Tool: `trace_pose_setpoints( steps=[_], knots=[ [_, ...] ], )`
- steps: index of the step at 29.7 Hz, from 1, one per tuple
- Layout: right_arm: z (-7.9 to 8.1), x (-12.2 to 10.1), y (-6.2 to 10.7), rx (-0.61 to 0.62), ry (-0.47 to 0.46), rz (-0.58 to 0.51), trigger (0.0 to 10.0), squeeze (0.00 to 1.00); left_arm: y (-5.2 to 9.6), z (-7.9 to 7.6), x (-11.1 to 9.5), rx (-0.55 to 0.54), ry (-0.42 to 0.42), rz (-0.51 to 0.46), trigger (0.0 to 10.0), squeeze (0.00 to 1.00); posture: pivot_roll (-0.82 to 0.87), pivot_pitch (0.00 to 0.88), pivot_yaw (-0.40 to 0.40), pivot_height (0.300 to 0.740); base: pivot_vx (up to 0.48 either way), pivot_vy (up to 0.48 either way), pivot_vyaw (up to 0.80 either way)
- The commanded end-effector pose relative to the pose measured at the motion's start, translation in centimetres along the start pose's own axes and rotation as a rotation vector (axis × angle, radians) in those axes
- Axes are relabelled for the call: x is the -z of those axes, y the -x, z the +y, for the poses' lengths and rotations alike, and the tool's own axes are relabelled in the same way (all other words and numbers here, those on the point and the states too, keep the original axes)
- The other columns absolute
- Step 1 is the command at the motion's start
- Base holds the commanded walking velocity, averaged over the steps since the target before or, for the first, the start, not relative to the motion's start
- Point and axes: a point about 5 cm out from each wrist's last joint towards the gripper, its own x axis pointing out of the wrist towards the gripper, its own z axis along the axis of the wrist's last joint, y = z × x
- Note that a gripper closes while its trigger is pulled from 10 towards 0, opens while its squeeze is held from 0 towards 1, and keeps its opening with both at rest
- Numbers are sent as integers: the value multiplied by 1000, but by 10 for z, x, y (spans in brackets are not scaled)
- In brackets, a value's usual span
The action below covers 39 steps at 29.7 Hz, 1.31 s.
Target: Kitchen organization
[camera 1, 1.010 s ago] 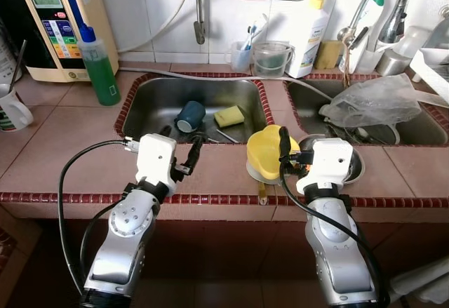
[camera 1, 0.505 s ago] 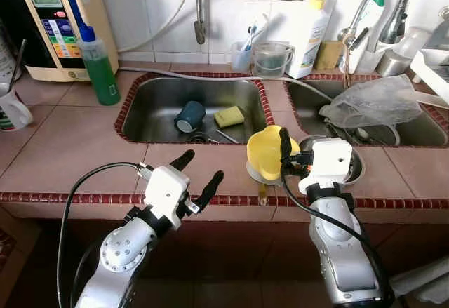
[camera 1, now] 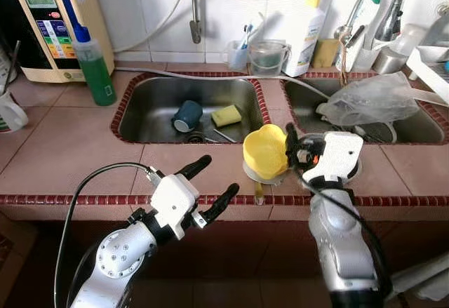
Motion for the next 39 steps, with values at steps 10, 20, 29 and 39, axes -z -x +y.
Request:
trace_pose_setpoints(
  steps=[10, 20, 29, 39],
  knots=[
    [14, 12, -11, -48, -83, 175, 10000, 0, 0, -15, -15, 11, 49, -28, 10000, 0, -36, 97, -10, 740, 0, 0, 0],
    [19, 19, -6, -88, -103, 280, 10000, 0, 2, -19, -18, -12, 71, -23, 10000, 0, -31, 118, -25, 740, 0, 0, 0],
    [16, 12, -3, -78, -151, 279, 10000, 0, 0, -21, -20, -19, 89, -24, 10000, 0, -38, 110, -24, 740, 0, 0, 0],
    [17, 1, -3, -94, -211, 235, 8196, 0, -3, -21, -20, -10, 91, -25, 10000, 0, -42, 91, -18, 740, 0, 0, 0]
  ],
)
